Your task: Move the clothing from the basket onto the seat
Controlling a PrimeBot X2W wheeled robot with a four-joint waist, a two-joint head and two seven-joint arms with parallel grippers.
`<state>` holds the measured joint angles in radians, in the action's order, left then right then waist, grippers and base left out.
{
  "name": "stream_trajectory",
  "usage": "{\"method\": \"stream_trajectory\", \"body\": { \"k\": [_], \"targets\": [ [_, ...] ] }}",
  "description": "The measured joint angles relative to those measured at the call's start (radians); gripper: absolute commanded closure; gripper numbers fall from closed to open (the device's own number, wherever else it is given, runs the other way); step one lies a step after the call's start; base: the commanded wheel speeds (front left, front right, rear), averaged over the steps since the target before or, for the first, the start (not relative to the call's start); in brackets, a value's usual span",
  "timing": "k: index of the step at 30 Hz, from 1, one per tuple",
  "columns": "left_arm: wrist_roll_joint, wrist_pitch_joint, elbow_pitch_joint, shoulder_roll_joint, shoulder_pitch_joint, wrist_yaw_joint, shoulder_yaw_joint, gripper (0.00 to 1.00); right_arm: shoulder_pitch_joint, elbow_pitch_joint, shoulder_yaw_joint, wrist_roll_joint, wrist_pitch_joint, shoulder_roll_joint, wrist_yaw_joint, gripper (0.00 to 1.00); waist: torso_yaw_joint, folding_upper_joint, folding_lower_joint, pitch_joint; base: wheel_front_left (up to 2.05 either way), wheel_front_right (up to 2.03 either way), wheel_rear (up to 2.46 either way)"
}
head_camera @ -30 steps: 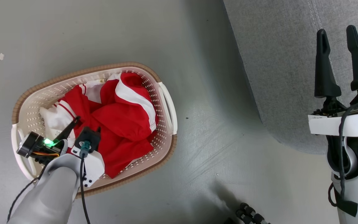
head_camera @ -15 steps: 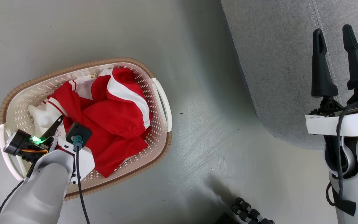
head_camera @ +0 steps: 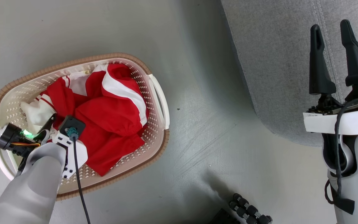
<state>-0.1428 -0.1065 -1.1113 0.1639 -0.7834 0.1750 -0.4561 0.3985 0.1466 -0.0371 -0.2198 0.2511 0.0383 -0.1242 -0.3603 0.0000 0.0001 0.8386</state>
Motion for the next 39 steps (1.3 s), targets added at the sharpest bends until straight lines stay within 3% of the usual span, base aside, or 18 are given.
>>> {"method": "stream_trajectory", "body": {
  "k": [2,4,16,39],
  "targets": [
    [0.0,0.001,-0.004,-0.001,-0.01,0.002,-0.002,0.64,0.0,0.0,0.003,0.0,0.0,0.0,0.0,0.0,-0.001,0.0,0.0,0.005,0.0,0.0,0.0],
    [0.0,0.001,-0.007,-0.005,-0.014,0.007,-0.005,1.0,0.0,0.001,0.003,0.0,0.0,0.0,0.0,0.0,-0.001,0.0,0.0,0.008,0.0,0.0,0.0],
    [0.046,-0.054,0.012,-0.054,-0.014,0.009,0.038,1.0,0.042,-0.003,-0.004,-0.005,0.0,0.0,0.0,0.0,0.016,0.0,0.0,-0.008,0.0,0.0,0.0],
    [0.044,-0.14,0.16,-0.03,0.011,0.017,0.021,1.0,0.06,-0.073,0.011,0.036,0.006,0.002,0.0,0.0,0.096,0.0,-0.0001,-0.136,0.0,0.0,0.0]
  ]
}}
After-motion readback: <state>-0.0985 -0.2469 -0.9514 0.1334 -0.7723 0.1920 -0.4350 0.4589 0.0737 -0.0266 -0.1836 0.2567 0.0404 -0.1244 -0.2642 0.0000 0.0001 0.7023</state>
